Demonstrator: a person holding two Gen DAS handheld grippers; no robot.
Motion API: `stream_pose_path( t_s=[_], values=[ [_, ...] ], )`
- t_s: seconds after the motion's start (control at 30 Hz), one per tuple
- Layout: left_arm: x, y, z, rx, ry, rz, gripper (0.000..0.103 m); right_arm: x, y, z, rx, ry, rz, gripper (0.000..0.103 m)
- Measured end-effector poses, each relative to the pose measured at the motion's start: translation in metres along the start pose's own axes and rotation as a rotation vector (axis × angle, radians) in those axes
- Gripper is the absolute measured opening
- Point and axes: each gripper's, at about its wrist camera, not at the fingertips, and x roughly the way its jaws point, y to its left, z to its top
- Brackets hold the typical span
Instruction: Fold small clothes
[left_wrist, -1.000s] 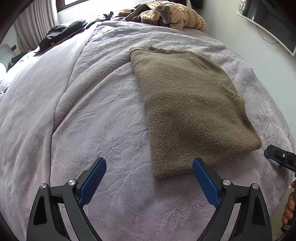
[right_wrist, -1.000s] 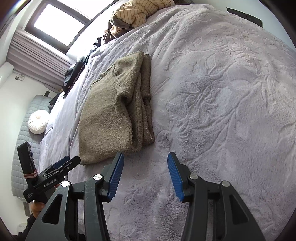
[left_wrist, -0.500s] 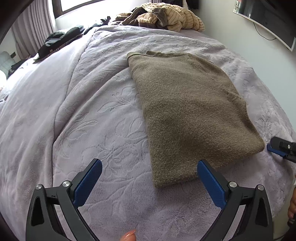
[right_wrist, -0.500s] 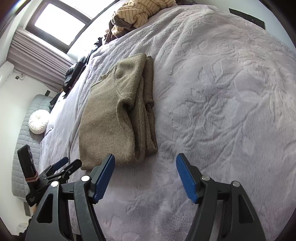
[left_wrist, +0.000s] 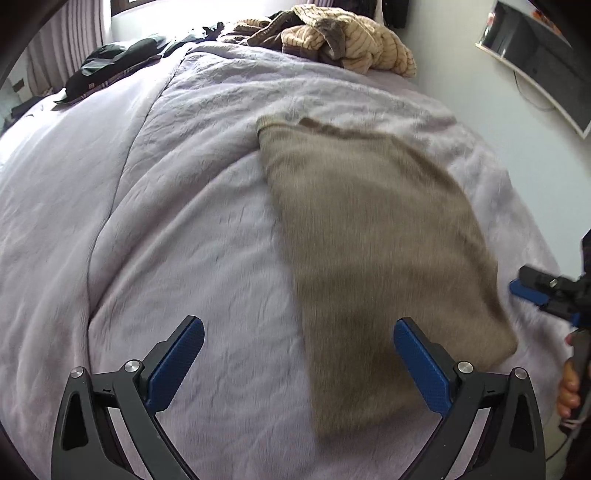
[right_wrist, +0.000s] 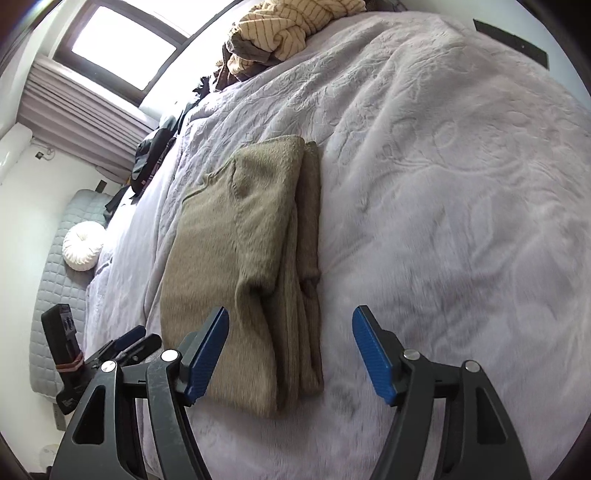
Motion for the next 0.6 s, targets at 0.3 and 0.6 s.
stream_pose_path(
  t_s=[0.3,0.6],
  values=[
    [0.037,0.007,0.044,-0.034,0.045,-0.172,0.103,0.034,-0.021,0.037,0.093,0.054,0.133,0.073],
    [0.09,0.011,0.062,-0.092,0.148,-0.331,0.103,0.075,-0.012,0.062,0.054,0.162,0.221,0.074]
  ],
)
